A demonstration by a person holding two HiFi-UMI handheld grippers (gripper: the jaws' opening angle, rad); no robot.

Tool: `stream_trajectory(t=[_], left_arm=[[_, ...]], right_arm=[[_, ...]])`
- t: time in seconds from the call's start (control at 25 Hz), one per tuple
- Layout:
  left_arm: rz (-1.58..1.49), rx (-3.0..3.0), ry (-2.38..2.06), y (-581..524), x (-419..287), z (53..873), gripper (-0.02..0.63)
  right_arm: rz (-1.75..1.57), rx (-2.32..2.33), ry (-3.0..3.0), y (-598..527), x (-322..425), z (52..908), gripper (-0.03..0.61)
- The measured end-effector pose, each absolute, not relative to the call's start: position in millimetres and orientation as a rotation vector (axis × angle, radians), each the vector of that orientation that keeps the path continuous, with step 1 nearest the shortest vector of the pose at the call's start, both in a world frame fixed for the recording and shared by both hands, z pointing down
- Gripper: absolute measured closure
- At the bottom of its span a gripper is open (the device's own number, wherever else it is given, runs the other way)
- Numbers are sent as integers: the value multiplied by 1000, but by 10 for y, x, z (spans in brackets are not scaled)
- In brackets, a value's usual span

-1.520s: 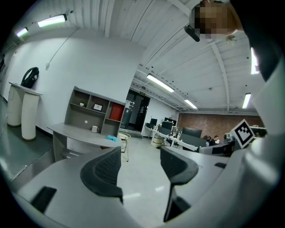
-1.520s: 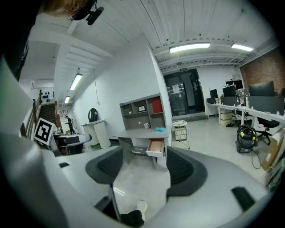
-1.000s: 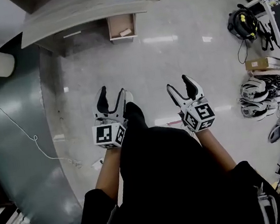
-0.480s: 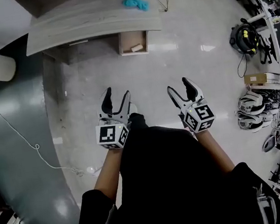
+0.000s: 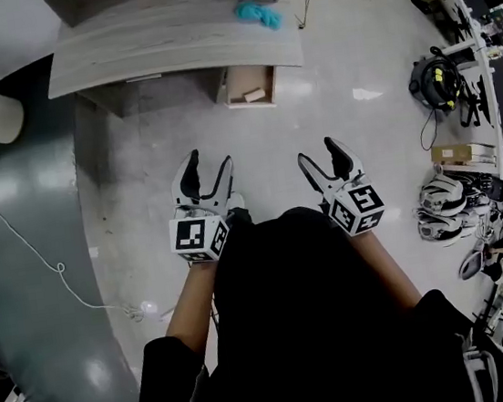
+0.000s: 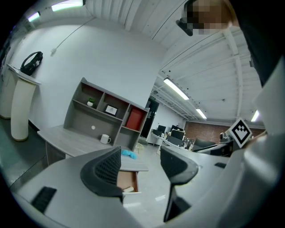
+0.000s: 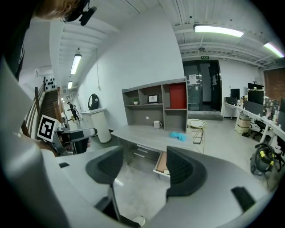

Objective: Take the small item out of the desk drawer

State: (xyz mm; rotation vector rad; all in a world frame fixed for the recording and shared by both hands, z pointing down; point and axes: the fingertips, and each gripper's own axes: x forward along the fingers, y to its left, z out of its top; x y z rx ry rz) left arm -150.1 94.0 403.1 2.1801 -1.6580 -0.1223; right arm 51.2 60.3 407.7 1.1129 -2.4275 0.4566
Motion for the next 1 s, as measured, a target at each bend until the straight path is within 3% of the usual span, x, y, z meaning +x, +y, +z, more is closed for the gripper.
stream_trajectory(t=[0.56,1.0], left_arm=[[-134,2055,-1794,1226,-1687,4201,357],[-28,1867,-1999,396,-1561,4202,357]], right_arm=[[472,896,-2490,539,101,4305,291],[486,569,-2613,-651,-202,4455,291]])
